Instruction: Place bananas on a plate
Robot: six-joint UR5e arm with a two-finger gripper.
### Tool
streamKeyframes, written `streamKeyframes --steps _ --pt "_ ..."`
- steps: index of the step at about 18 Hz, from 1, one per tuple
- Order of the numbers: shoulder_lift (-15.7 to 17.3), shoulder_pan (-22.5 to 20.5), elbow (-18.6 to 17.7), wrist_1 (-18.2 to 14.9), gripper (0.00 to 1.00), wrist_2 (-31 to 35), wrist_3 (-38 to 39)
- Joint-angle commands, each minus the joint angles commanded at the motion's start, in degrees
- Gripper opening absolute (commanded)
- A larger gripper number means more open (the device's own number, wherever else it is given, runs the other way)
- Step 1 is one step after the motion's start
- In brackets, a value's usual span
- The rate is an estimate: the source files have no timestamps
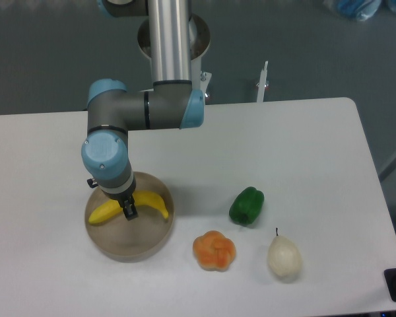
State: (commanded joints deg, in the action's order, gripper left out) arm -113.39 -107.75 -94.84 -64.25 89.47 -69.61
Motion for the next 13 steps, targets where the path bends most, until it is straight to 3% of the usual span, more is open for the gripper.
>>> streamKeyframes --steps 9,13 --pt "4.0 -12.0 3.3 -0.2 1.0 0.0 -4.0" --pt "4.3 -19.1 3.5 -0.3 1.0 0.0 -13.0"
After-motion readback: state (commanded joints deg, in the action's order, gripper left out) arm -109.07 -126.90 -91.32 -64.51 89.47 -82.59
